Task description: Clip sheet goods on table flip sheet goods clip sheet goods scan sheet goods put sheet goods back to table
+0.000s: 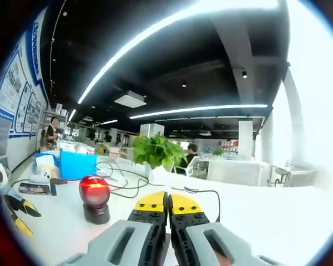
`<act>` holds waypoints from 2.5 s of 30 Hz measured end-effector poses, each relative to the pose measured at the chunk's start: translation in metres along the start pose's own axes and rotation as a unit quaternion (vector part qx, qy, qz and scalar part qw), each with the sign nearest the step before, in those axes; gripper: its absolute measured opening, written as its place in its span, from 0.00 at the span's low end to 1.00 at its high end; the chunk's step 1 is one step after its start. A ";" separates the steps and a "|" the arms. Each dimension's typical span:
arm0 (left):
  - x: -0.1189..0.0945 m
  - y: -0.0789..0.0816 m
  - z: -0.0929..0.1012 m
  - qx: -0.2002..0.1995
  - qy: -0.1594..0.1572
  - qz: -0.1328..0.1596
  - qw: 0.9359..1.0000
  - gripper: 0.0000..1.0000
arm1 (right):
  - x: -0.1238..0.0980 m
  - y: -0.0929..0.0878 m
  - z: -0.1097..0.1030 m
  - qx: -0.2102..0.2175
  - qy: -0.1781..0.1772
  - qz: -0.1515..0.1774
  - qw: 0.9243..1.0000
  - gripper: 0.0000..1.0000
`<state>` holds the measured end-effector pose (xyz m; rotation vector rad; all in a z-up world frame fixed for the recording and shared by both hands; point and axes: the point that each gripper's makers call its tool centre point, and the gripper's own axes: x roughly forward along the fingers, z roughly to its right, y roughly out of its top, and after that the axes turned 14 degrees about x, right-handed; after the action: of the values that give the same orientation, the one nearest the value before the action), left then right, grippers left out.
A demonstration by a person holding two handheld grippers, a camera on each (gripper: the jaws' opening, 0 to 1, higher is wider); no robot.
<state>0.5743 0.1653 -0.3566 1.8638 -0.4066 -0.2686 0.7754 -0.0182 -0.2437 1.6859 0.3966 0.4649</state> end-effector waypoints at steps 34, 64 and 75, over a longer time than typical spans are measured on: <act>0.002 -0.003 0.001 -0.001 -0.002 -0.012 1.000 0.30 | 0.028 -0.063 0.102 0.083 -0.071 -0.065 0.992 0.00; 0.004 -0.016 -0.005 0.003 0.002 -0.030 1.000 0.30 | 0.039 -0.128 0.115 0.050 -0.045 -0.152 0.986 0.00; 0.004 -0.019 -0.007 0.002 0.004 -0.032 0.999 0.30 | 0.042 -0.133 0.121 0.054 -0.050 -0.153 0.986 0.00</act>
<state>0.5835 0.1754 -0.3720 1.8842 -0.3420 -0.3045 0.8734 -0.0781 -0.3885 1.7072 0.6035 0.1347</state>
